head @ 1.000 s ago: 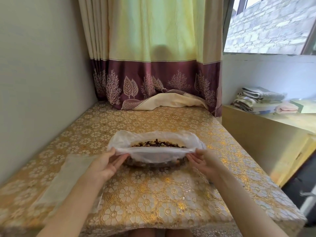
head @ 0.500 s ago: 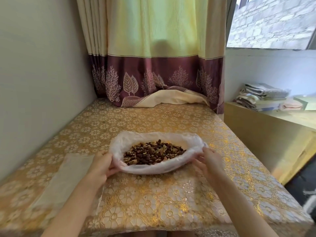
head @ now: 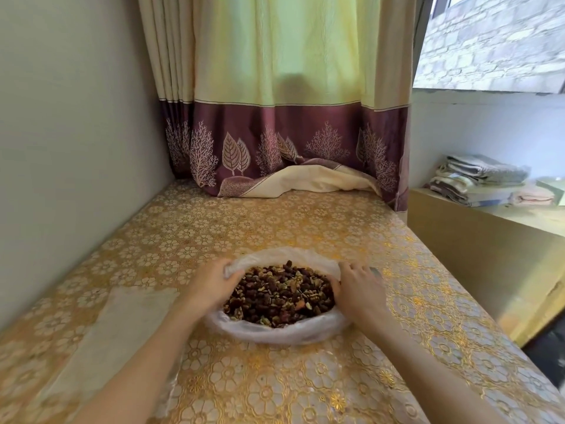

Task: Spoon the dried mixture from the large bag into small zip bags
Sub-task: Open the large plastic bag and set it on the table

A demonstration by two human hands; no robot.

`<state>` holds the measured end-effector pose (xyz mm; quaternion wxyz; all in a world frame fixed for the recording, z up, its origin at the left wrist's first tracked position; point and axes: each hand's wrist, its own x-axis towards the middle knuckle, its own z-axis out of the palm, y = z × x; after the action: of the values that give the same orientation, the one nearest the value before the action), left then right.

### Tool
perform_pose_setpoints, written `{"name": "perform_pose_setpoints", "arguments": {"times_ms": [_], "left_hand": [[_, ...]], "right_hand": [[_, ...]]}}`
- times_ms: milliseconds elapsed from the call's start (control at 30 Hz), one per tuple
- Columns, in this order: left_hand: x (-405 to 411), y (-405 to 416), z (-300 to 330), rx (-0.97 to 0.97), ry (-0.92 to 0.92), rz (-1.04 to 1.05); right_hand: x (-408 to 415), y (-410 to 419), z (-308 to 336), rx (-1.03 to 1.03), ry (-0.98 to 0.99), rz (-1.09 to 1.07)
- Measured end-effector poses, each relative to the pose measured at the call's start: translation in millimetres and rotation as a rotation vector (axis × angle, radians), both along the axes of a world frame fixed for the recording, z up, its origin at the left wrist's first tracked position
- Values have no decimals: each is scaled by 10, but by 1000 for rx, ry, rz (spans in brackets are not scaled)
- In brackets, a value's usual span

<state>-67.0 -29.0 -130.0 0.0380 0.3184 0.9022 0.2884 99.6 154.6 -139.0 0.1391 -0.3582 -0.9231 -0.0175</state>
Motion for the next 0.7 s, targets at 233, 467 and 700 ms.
{"name": "perform_pose_setpoints", "arguments": {"times_ms": [233, 467, 700], "left_hand": [[-273, 72, -114, 375, -294, 162], [-547, 309, 78, 563, -617, 234], [-699, 426, 57, 501, -627, 239]], "right_hand": [[-167, 299, -13, -527, 404, -15], [-480, 575, 102, -640, 554, -13], [-670, 738, 144, -547, 557, -2]]}}
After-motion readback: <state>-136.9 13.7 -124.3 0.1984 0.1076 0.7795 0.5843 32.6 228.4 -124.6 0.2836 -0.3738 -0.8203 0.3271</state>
